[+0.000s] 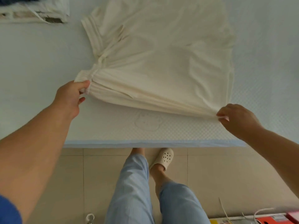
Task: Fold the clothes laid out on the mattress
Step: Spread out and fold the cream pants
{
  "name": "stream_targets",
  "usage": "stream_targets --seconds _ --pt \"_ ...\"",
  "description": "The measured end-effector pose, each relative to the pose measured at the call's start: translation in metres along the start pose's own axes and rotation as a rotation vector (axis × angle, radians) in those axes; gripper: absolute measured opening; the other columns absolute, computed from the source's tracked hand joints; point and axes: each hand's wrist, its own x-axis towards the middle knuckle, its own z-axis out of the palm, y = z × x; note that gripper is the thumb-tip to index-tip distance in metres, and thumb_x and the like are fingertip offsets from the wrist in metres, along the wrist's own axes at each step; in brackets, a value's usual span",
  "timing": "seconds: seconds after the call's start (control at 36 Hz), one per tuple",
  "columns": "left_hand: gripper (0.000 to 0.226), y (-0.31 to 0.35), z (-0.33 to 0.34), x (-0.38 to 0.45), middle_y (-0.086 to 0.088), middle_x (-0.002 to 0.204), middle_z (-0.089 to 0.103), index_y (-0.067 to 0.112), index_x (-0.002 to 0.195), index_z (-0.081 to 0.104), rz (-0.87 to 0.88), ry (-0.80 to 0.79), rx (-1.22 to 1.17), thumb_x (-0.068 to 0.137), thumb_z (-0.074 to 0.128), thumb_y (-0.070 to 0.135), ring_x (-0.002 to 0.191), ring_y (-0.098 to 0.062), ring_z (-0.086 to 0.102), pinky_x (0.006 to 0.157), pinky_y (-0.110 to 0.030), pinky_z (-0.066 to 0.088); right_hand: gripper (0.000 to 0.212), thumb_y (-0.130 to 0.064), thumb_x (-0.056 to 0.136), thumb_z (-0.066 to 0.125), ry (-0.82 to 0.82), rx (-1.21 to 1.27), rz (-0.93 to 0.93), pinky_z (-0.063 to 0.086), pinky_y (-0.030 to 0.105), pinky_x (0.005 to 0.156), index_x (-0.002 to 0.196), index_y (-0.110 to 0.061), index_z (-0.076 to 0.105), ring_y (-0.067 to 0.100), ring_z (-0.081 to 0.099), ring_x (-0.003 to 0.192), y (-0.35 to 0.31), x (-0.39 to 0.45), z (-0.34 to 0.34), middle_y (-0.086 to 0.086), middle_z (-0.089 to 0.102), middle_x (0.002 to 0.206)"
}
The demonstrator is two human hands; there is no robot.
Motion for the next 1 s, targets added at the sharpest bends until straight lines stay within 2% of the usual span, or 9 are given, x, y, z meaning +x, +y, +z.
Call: stream_targets --seconds 0.14,0.22,0.36,0.47,0.56,0.64,0.75,0.89,1.0 --pt "0.02 0.034 0.003 0.011 0.006 0.098 0.06 0.022 0.103 0.06 0.091 0.061 -0.05 0.084 0.063 0.018 0.095 -0.009 0.052 0.085 -0.023 0.035 0.019 -0.029 0.08 0.07 -0.036 0.078 0.136 0.029 0.028 0.061 0.071 -0.03 0.054 0.012 0.047 0.071 0.001 0.025 -0.043 -0.019 0.049 0.07" --pt "0.014 0.051 0.003 0.021 0.009 0.09 0.061 0.023 0.097 0.06 0.095 0.082 -0.061 0.084 0.064 0.018 0.09 -0.008 0.054 0.082 -0.022 0.036 0.003 -0.029 0.084 0.066 -0.048 0.087 0.166 0.034 0.028 0.064 0.083 -0.026 0.067 0.011 0.049 0.069 -0.003 0.043 -0.069 -0.014 0.057 0.073" --pt "0.02 0.081 0.008 0.041 0.008 0.079 0.059 0.018 0.099 0.065 0.148 0.137 -0.053 0.079 0.067 0.021 0.071 -0.006 0.053 0.06 -0.016 0.04 0.014 -0.031 0.086 0.063 -0.003 0.078 0.198 0.039 0.028 0.066 0.096 -0.028 0.072 0.018 0.053 0.071 -0.006 0.075 -0.115 -0.001 0.07 0.088" --pt "0.019 0.096 0.012 0.062 -0.007 0.098 0.063 0.016 0.096 0.065 0.119 0.069 -0.085 0.078 0.068 0.021 0.091 -0.02 0.058 0.08 -0.032 0.044 0.01 -0.035 0.079 0.069 -0.014 0.06 0.175 0.043 0.03 0.068 0.075 -0.041 0.063 0.019 0.059 0.074 -0.003 0.104 -0.151 -0.006 0.068 0.081" --pt "0.006 0.098 0.02 0.075 -0.008 0.097 0.063 0.017 0.083 0.066 0.085 0.04 -0.112 0.08 0.068 0.022 0.089 -0.021 0.058 0.079 -0.034 0.044 0.019 -0.032 0.076 0.073 0.025 0.091 0.168 0.043 0.028 0.062 0.068 -0.043 0.059 0.018 0.061 0.075 0.004 0.127 -0.174 -0.012 0.064 0.076" --pt "0.006 0.1 0.031 0.083 0.0 0.084 0.066 0.019 0.078 0.064 0.024 0.048 -0.203 0.082 0.067 0.021 0.073 -0.011 0.063 0.069 -0.026 0.048 0.021 -0.023 0.08 0.07 0.062 0.252 0.199 0.041 0.022 0.057 0.068 -0.038 0.061 0.017 0.058 0.073 0.011 0.163 -0.193 -0.01 0.063 0.077" --pt "0.008 0.113 0.046 0.093 0.005 0.079 0.066 0.02 0.079 0.063 -0.026 0.073 -0.322 0.085 0.066 0.024 0.067 -0.006 0.064 0.059 -0.023 0.05 0.006 -0.022 0.087 0.061 0.18 0.431 0.22 0.041 0.031 0.072 0.083 -0.027 0.064 0.024 0.055 0.08 0.012 0.222 -0.207 0.004 0.063 0.087" --pt "0.011 0.136 0.064 0.112 0.0 0.091 0.069 0.018 0.083 0.065 -0.029 0.153 -0.428 0.081 0.071 0.027 0.083 -0.014 0.066 0.073 -0.03 0.053 0.026 -0.043 0.092 0.05 0.245 0.243 0.184 0.032 0.031 0.069 0.089 -0.018 0.053 0.026 0.046 0.076 0.001 0.291 -0.223 0.004 0.052 0.082" --pt "0.02 0.145 0.073 0.133 -0.002 0.094 0.071 0.015 0.084 0.066 -0.074 0.23 -0.514 0.075 0.077 0.028 0.081 -0.015 0.07 0.068 -0.031 0.055 0.031 -0.049 0.086 0.056 0.261 0.19 0.116 0.034 0.033 0.069 0.086 -0.018 0.055 0.025 0.047 0.079 -0.003 0.335 -0.236 0.003 0.053 0.083"
